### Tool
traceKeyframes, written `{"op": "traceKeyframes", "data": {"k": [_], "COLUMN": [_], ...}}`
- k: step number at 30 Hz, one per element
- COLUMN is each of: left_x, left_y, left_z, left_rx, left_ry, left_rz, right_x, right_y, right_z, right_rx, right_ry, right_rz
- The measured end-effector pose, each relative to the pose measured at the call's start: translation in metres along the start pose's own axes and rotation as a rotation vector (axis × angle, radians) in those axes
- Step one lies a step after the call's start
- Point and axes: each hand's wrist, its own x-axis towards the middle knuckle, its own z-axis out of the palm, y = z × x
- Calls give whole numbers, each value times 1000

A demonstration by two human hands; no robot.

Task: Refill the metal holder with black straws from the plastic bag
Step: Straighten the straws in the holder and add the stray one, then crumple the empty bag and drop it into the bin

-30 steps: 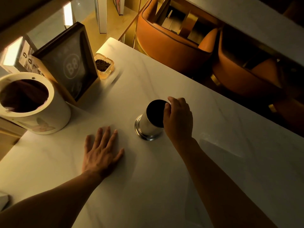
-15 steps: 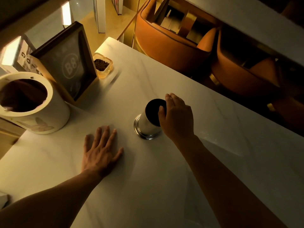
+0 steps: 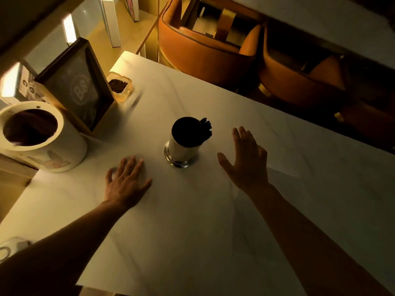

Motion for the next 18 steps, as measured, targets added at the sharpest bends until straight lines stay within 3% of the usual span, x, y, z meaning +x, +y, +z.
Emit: {"op": "traceKeyframes", "data": {"k": [8, 18], "left_x": [-19, -33], "left_y": [54, 195], "left_z": [-8, 24], "left_rx": [65, 152], "left_ry": [-12, -112], "left_rz": [54, 272], "right_x": [-72, -131], "right_y": [88, 210], "right_z": [17, 24], "right_rx": [-82, -37], "right_ry": [-233, -475], "right_rz": [141, 220]}}
